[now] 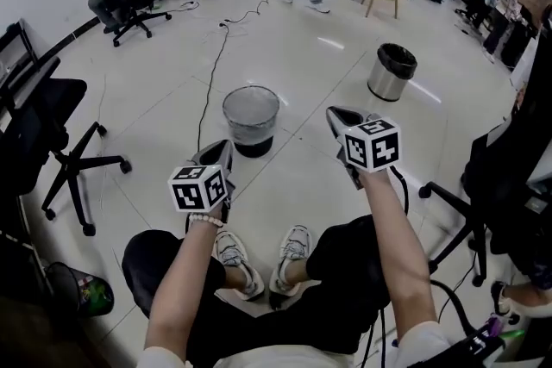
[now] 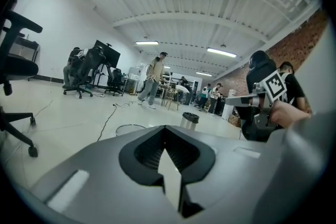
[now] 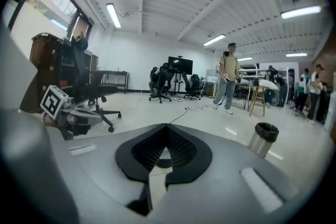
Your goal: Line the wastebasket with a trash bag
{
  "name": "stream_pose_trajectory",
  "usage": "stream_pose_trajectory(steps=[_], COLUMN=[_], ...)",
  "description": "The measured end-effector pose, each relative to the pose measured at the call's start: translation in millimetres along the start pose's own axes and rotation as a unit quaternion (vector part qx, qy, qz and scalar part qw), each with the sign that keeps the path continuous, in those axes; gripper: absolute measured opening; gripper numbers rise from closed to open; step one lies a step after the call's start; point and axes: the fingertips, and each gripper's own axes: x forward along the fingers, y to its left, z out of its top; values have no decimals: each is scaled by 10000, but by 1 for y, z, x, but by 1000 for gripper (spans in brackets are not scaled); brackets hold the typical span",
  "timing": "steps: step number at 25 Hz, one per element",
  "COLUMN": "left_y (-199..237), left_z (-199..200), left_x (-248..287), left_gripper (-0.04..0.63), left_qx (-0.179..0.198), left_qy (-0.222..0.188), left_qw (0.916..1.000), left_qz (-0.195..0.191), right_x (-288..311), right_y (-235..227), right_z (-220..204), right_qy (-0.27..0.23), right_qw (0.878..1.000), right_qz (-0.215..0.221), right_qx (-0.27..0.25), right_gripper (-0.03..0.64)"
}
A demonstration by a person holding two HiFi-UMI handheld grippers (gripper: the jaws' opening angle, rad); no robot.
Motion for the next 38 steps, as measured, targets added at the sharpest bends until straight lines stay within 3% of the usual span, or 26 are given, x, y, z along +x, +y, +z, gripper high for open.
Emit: stream_pose_trajectory(steps=[3, 7, 11, 15, 21, 38], left_y=[-5, 5, 12, 11, -10, -14], left_z=[-20, -52, -73, -66, -68, -64], left_x=[-8, -16, -8, -21, -14, -11], left_gripper=[12, 12, 12, 12, 12, 12], left_qx=[-128, -425, -868, -767, -638, -682], left_qy=[81, 297, 391, 266, 326, 220], left_qw=[9998, 9986, 9955, 9966, 9974, 9974], left_qz=[-138, -76, 21, 119, -32, -59], right_x=[10, 34, 33, 41, 23, 22], right_y=[20, 40, 44, 56, 32, 29], right_z=[-35, -83, -105, -100, -121, -120], right_qy=[17, 293, 499, 436, 430, 429], right_qw=[9986, 9991, 9986, 9979, 9946, 9953], right_qz=[-1, -72, 36, 435, 461, 473], right_qx=[522, 288, 197, 218, 819, 733], right_gripper=[0, 0, 0, 0, 0, 0])
